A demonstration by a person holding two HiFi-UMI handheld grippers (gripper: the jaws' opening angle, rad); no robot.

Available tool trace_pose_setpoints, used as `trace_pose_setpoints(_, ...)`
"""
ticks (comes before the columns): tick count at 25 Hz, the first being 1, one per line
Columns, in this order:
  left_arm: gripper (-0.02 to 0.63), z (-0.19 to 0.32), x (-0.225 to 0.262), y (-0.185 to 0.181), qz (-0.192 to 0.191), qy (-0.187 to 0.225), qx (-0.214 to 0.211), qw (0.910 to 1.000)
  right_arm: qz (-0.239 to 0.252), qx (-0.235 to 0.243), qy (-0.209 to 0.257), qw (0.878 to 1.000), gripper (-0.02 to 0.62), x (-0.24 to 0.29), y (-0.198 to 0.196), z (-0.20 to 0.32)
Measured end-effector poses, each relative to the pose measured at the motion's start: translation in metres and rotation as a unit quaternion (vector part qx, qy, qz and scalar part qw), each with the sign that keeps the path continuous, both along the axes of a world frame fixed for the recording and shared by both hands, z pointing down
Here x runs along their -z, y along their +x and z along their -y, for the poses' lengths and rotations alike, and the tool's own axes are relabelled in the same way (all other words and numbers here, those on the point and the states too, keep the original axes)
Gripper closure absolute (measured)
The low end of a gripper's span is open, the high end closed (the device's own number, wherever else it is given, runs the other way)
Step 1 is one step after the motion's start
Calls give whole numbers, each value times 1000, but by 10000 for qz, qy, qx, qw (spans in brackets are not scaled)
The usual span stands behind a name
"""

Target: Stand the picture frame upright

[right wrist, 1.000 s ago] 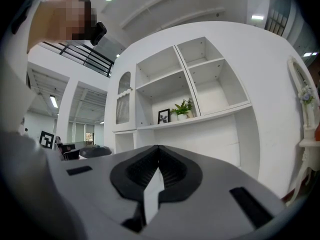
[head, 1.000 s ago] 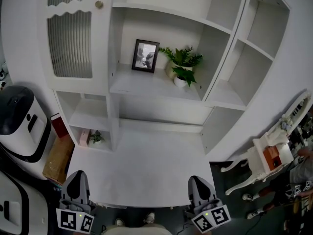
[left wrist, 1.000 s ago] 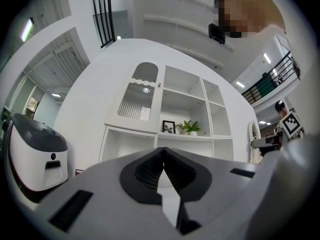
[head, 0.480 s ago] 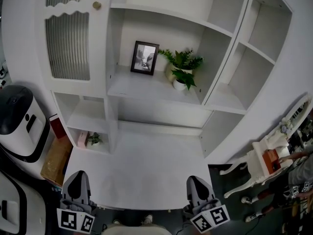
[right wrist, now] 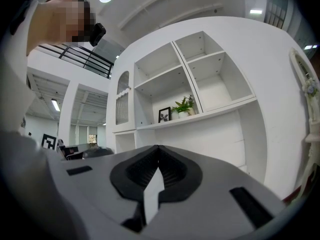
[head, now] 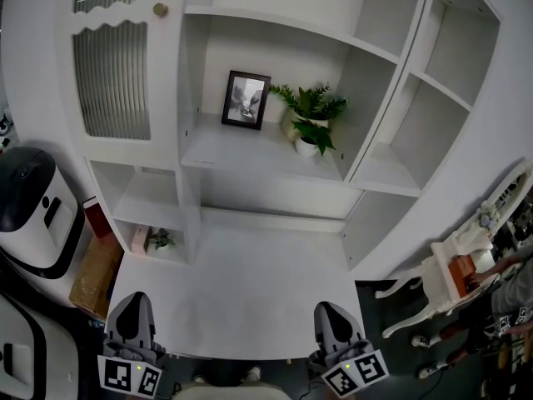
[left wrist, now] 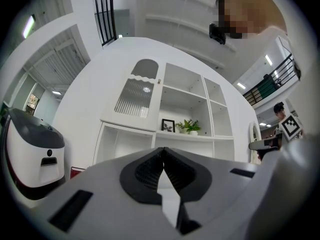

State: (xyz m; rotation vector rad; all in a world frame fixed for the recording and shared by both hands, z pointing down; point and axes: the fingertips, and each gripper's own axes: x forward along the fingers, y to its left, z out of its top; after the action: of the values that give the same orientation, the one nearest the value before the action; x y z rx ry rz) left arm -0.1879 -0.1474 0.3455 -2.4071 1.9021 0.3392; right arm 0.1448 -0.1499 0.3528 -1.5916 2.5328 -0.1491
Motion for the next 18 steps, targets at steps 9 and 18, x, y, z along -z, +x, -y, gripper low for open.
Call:
trace_pose_setpoints(9,588,4,-8,-2,-60,-107,53,9999,-46,119,-50,9999,584,-5,-6,5)
trace_pose_setpoints(18,588,7,-12,2,-109,-143,51,9998,-95,125,-13,9999,584,-7,-1,7)
